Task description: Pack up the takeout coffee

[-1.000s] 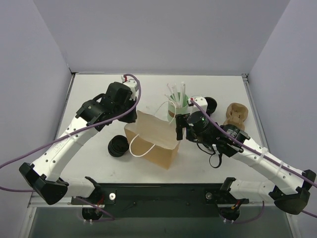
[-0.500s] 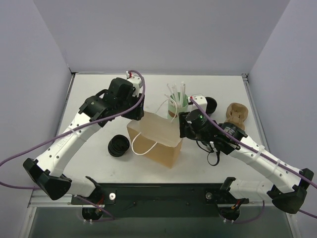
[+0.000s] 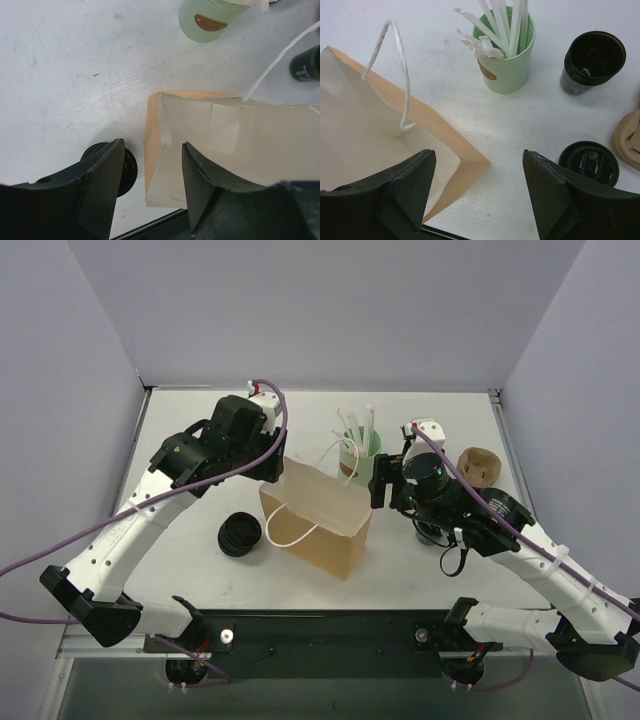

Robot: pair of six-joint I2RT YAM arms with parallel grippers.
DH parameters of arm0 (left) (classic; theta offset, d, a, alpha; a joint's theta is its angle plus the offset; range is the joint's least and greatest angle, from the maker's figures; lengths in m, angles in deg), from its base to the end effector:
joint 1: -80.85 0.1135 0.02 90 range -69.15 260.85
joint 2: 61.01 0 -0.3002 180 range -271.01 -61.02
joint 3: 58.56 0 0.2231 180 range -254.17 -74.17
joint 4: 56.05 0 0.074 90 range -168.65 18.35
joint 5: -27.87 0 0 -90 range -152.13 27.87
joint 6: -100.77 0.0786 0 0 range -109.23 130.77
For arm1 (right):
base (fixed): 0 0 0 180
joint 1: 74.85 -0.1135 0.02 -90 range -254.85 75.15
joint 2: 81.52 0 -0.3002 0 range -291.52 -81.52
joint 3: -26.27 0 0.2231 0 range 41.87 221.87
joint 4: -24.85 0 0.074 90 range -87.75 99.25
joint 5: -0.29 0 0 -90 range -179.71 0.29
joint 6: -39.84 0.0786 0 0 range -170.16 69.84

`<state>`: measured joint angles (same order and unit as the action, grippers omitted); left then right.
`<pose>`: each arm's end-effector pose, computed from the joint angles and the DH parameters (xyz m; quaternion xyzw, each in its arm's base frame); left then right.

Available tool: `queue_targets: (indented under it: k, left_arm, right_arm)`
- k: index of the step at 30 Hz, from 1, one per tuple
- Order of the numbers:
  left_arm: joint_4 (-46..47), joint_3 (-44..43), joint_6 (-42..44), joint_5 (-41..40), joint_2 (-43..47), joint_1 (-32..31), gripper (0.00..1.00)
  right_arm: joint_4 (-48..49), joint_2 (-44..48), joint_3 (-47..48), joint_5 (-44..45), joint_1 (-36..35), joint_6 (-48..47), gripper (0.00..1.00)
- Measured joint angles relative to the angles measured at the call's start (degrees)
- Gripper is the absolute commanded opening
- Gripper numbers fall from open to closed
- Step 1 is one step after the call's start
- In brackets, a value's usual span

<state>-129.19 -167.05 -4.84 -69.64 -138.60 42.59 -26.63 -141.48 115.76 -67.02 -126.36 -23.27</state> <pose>0.2100 -0.1526 0.4191 0.1532 0.8999 -0.1296 0.3873 0.1480 0.1375 0.4286 -0.0657 0.8174 0.2204 0.5282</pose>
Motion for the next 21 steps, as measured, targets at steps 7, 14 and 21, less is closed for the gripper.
queue_targets:
  k: [7,14,21]
  left_arm:
    - [0.0,0.0,1.9,-1.2,-1.4,-1.0,0.58]
    - [-0.2,0.1,3.9,-6.6,-5.6,-4.2,0.57]
    - [-0.4,0.3,5.4,-16.4,-7.1,-8.3,0.57]
  right_arm:
    - [-1.1,-1.0,0.7,-0.8,0.6,0.2,0.73]
    - [-1.6,-5.1,0.4,-1.7,0.6,1.5,0.72]
    - [-1.6,-7.0,-0.9,-1.4,0.6,1.9,0.70]
